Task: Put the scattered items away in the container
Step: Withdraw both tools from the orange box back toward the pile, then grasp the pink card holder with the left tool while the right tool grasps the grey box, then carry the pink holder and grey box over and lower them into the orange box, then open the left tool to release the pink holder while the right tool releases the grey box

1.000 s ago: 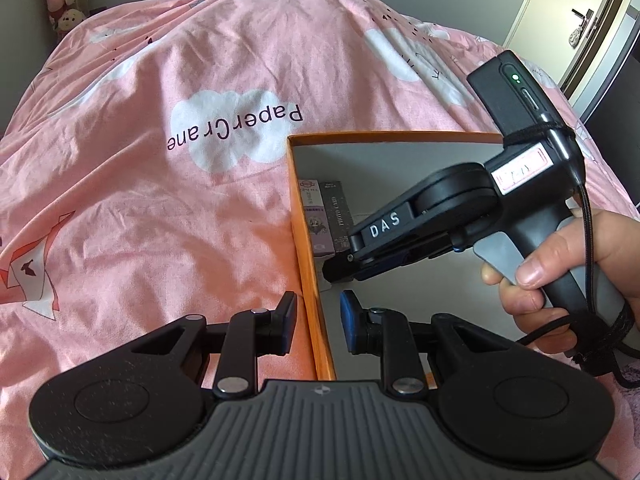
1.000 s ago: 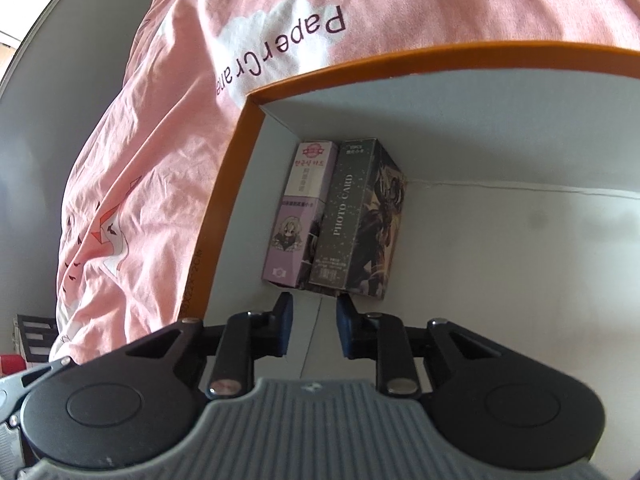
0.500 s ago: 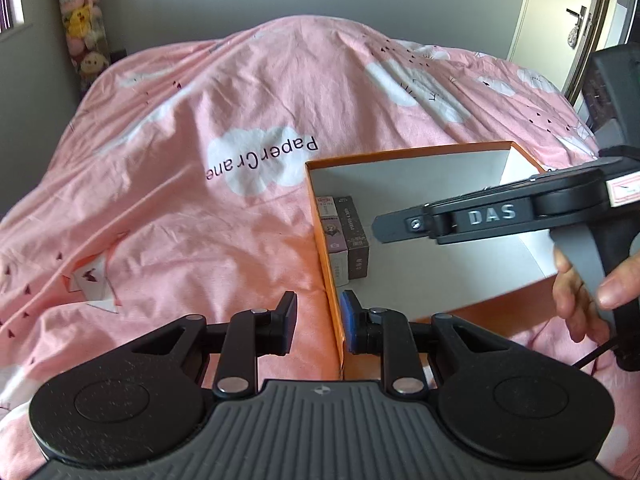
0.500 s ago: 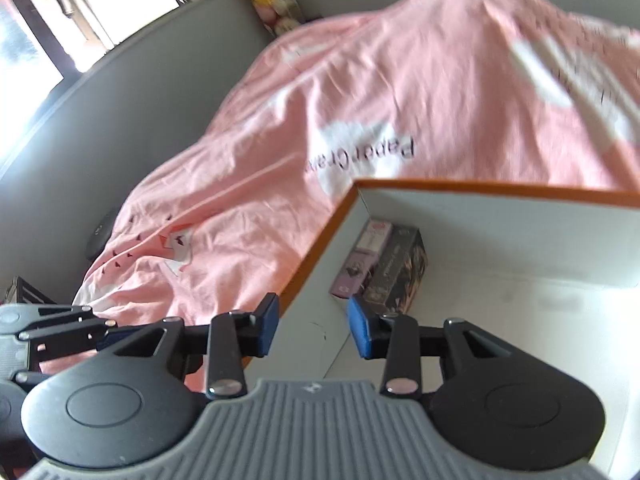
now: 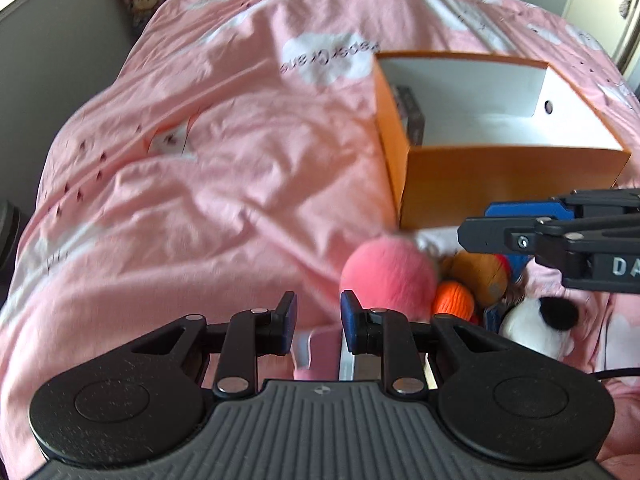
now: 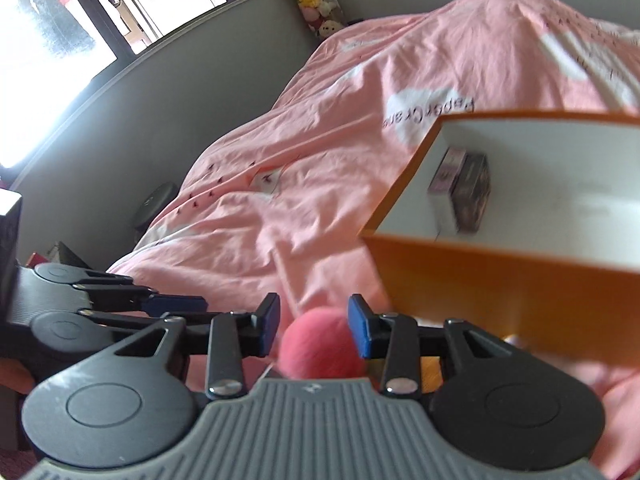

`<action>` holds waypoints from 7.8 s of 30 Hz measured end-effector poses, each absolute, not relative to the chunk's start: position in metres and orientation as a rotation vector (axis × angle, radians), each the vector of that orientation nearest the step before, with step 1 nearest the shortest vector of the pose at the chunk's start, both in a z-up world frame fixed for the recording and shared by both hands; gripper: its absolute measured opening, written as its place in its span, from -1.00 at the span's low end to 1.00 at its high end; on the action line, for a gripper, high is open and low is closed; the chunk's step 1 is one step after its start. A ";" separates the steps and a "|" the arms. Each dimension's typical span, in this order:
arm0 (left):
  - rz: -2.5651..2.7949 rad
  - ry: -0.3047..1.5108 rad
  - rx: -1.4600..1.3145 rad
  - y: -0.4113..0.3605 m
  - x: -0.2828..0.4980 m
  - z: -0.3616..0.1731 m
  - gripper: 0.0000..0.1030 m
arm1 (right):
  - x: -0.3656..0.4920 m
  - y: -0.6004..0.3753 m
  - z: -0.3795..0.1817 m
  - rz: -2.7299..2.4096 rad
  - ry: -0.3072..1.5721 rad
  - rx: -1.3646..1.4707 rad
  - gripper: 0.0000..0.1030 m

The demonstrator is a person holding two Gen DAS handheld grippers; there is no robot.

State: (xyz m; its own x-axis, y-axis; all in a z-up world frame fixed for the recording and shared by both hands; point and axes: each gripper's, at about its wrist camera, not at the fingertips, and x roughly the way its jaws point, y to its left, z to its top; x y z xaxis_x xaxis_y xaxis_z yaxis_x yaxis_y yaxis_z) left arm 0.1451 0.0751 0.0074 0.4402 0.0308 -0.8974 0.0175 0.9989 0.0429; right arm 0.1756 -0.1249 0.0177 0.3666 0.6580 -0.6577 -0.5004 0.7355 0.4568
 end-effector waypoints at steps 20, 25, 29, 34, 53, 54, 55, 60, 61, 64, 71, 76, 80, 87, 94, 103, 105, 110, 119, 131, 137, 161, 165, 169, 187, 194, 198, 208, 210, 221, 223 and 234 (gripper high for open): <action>0.041 1.166 -0.258 0.119 0.104 -0.067 -0.39 | 0.145 -0.095 -0.046 0.732 1.141 0.287 -0.19; 0.005 1.161 -0.276 0.115 0.104 -0.069 -0.42 | 0.148 -0.091 -0.055 0.729 1.185 0.312 -0.19; -0.080 1.154 -0.332 0.112 0.100 -0.067 -0.59 | 0.150 -0.092 -0.062 0.711 1.219 0.342 -0.19; -0.084 1.145 -0.286 0.102 0.099 -0.065 -0.59 | 0.152 -0.094 -0.066 0.695 1.242 0.357 -0.21; -0.113 1.133 -0.202 0.089 0.096 -0.067 -0.36 | 0.151 -0.102 -0.064 0.649 1.226 0.325 -0.40; -0.126 1.129 -0.207 0.088 0.096 -0.066 -0.31 | 0.151 -0.103 -0.064 0.649 1.228 0.329 -0.40; -0.139 1.124 -0.209 0.086 0.095 -0.065 -0.27 | 0.151 -0.103 -0.064 0.649 1.231 0.331 -0.40; -0.151 1.112 -0.172 0.076 0.095 -0.063 -0.28 | 0.151 -0.100 -0.062 0.637 1.234 0.308 -0.40; -0.150 1.110 -0.165 0.074 0.095 -0.063 -0.28 | 0.150 -0.099 -0.062 0.635 1.234 0.295 -0.40; -0.155 1.118 -0.150 0.068 0.095 -0.065 -0.30 | 0.148 -0.092 -0.059 0.621 1.222 0.221 -0.39; -0.163 1.143 -0.157 0.065 0.094 -0.071 -0.39 | 0.145 -0.087 -0.061 0.624 1.201 0.121 -0.38; -0.142 1.148 -0.193 0.070 0.094 -0.073 -0.41 | 0.143 -0.093 -0.060 0.636 1.200 0.105 -0.40; -0.156 1.150 -0.205 0.068 0.095 -0.075 -0.50 | 0.139 -0.088 -0.059 0.633 1.178 0.039 -0.40; -0.147 1.137 -0.227 0.069 0.093 -0.074 -0.55 | 0.140 -0.092 -0.061 0.648 1.164 0.064 -0.42; -0.141 1.096 -0.196 0.068 0.089 -0.056 -0.58 | 0.137 -0.102 -0.049 0.675 1.145 0.121 -0.50; -0.107 1.038 -0.224 0.081 0.084 -0.027 -0.59 | 0.138 -0.117 -0.027 0.724 1.105 0.218 -0.61; -0.111 1.014 -0.236 0.084 0.083 -0.018 -0.59 | 0.139 -0.122 -0.020 0.731 1.091 0.246 -0.61; -0.123 0.959 -0.247 0.087 0.087 0.004 -0.59 | 0.147 -0.136 -0.002 0.742 1.052 0.312 -0.65; -0.184 0.870 -0.205 0.072 0.110 0.040 -0.59 | 0.169 -0.163 0.039 0.708 0.928 0.359 -0.68; -0.271 0.780 -0.127 0.044 0.174 0.076 -0.59 | 0.218 -0.203 0.091 0.613 0.756 0.342 -0.68; -0.308 0.774 -0.123 0.028 0.220 0.080 -0.59 | 0.260 -0.225 0.091 0.531 0.762 0.370 -0.68; -0.280 1.040 -0.130 -0.025 0.387 -0.033 -0.60 | 0.392 -0.227 -0.006 0.373 0.972 0.304 -0.68; -0.243 1.071 -0.090 -0.031 0.393 -0.045 -0.60 | 0.404 -0.220 -0.018 0.364 0.999 0.314 -0.68; -0.240 1.077 -0.068 -0.036 0.395 -0.054 -0.60 | 0.413 -0.220 -0.027 0.354 1.030 0.363 -0.68; -0.227 1.060 -0.068 -0.030 0.394 -0.051 -0.38 | 0.430 -0.209 -0.047 0.283 1.094 0.394 -0.68; -0.260 1.030 -0.081 -0.017 0.378 -0.031 -0.37 | 0.436 -0.195 -0.045 0.242 1.068 0.355 -0.68; -0.274 1.047 -0.067 -0.012 0.368 -0.031 -0.37 | 0.438 -0.185 -0.045 0.249 1.075 0.345 -0.67; -0.310 1.070 -0.039 -0.011 0.359 -0.043 -0.45 | 0.436 -0.177 -0.044 0.334 1.102 0.395 -0.49; -0.315 1.069 -0.037 -0.011 0.357 -0.043 -0.50 | 0.434 -0.177 -0.041 0.343 1.101 0.394 -0.49; -0.324 1.053 -0.021 -0.018 0.361 -0.046 -0.82 | 0.432 -0.168 -0.043 0.368 1.103 0.344 -0.59; -0.327 1.049 -0.023 -0.019 0.361 -0.047 -0.82 | 0.432 -0.168 -0.043 0.369 1.100 0.333 -0.59; -0.308 1.019 -0.010 -0.015 0.350 -0.034 -0.81 | 0.419 -0.170 -0.033 0.388 1.081 0.322 -0.55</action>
State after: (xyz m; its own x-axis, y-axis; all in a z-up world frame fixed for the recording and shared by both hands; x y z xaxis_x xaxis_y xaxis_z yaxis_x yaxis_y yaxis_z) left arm 0.3501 -0.0155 -0.0343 0.4846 -0.2576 -0.8360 0.2483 0.9569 -0.1510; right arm 0.4193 -0.1697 -0.0326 0.4152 0.4570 -0.7866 -0.1482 0.8871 0.4371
